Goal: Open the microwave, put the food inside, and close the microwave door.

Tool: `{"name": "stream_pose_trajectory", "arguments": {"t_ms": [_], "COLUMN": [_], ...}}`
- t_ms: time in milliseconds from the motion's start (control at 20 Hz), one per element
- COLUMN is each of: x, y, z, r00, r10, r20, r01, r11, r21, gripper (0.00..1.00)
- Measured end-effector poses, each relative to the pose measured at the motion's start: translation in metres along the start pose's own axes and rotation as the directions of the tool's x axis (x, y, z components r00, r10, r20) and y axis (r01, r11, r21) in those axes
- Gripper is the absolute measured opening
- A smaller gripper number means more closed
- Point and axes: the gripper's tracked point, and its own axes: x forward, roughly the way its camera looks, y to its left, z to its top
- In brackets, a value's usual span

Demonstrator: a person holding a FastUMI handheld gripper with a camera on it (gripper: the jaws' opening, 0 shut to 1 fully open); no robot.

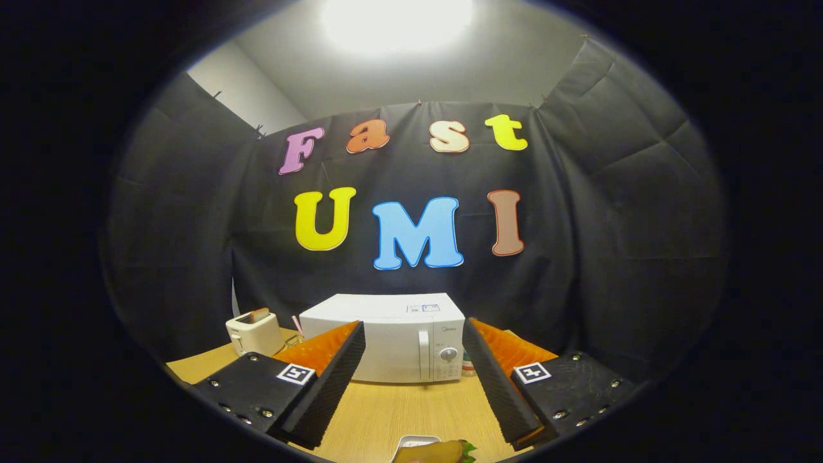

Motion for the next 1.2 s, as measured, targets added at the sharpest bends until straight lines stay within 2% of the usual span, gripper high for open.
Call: {"name": "stream_pose_trajectory", "arguments": {"t_ms": [250, 650, 950, 1200], "x": [0.033, 0.126, 0.194, 0.234], "y": [0.002, -0.008, -0.015, -0.027], "z": [-0.009, -0.041, -0.090, -0.138], "r00": [1.000, 0.996, 0.981, 0.957], "r10": [0.011, 0.030, 0.044, 0.043], "r20": [-0.018, -0.087, -0.188, -0.287], "r01": [-0.011, -0.029, -0.049, -0.055], "r11": [1.000, 1.000, 0.999, 0.998], "r21": [0.006, 0.008, -0.023, -0.034], "gripper": [0.97, 0.97, 0.97, 0.97]}}
